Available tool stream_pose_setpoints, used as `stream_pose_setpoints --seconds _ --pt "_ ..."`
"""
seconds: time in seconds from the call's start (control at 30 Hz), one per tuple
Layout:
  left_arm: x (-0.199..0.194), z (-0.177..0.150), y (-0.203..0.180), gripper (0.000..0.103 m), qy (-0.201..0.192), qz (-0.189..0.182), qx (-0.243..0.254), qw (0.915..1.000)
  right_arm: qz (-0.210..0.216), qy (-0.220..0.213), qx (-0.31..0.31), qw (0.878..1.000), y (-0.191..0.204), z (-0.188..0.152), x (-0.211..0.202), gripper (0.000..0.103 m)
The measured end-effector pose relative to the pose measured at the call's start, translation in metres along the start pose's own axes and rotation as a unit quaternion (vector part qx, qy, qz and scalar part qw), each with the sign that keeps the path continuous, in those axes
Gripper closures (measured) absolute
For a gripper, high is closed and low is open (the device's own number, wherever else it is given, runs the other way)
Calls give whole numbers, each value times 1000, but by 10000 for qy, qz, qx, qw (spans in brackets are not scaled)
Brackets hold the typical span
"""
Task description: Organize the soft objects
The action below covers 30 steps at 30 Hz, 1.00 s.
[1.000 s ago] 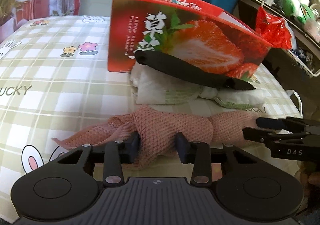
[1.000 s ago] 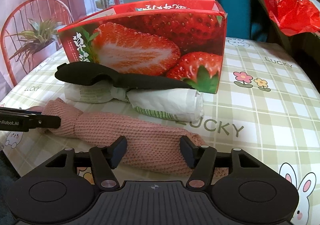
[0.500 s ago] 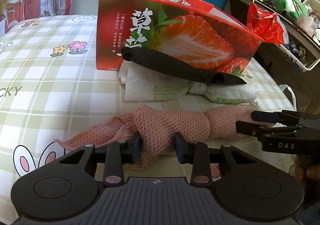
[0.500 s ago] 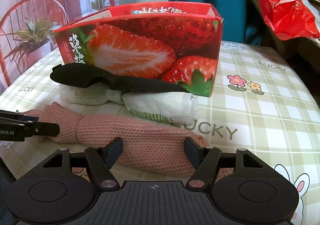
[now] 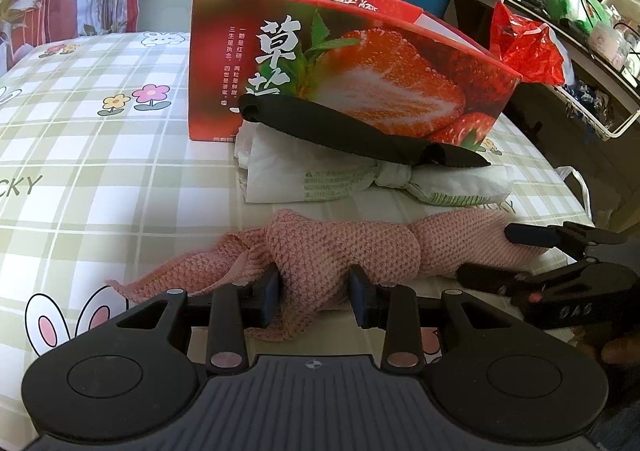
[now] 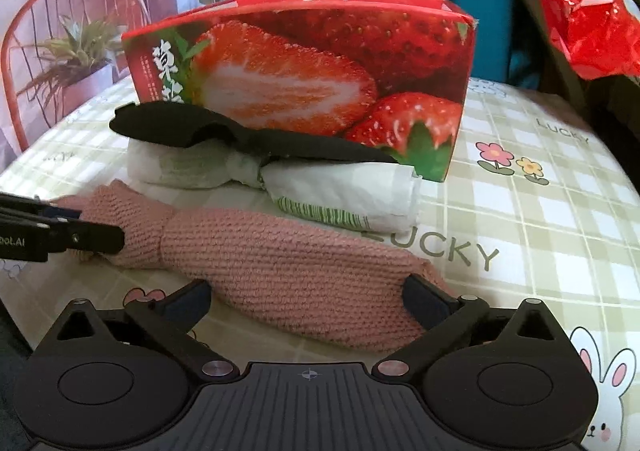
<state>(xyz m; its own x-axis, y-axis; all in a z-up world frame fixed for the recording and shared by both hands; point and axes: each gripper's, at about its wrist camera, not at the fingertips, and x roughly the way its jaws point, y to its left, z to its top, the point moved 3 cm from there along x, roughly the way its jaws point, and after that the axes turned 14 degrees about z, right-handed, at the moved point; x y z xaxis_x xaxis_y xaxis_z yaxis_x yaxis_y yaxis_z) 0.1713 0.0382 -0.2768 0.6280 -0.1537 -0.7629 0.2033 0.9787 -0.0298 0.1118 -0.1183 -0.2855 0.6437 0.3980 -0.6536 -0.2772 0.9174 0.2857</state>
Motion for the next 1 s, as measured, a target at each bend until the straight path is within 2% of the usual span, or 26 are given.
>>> stream_pose_setpoints --seconds 0.17,0.27,0.4,0.53,0.6,0.67,0.73,1.0 --pt "0 0 0 66 -6 11 11 10000 267 -234 428 9985 -10 2 -10 5" --pt "0 0 0 66 -5 11 12 10000 254 -290 483 9981 -12 2 -13 14" --pt "0 0 -1 65 -1 16 20 10000 275 -321 491 9979 -12 2 -14 19" --pt "0 0 0 65 1 8 19 10000 313 -345 496 9977 -10 2 -13 35" --pt "0 0 0 65 3 8 19 10000 389 -367 532 9972 -9 2 -15 47" --pt "0 0 0 65 4 8 18 10000 549 -361 581 9962 -8 2 -15 64" --pt "0 0 0 65 6 9 13 10000 722 -304 593 9952 -6 2 -13 73" --pt "-1 0 -2 66 17 89 65 9999 777 -279 442 9956 1 4 -14 84"
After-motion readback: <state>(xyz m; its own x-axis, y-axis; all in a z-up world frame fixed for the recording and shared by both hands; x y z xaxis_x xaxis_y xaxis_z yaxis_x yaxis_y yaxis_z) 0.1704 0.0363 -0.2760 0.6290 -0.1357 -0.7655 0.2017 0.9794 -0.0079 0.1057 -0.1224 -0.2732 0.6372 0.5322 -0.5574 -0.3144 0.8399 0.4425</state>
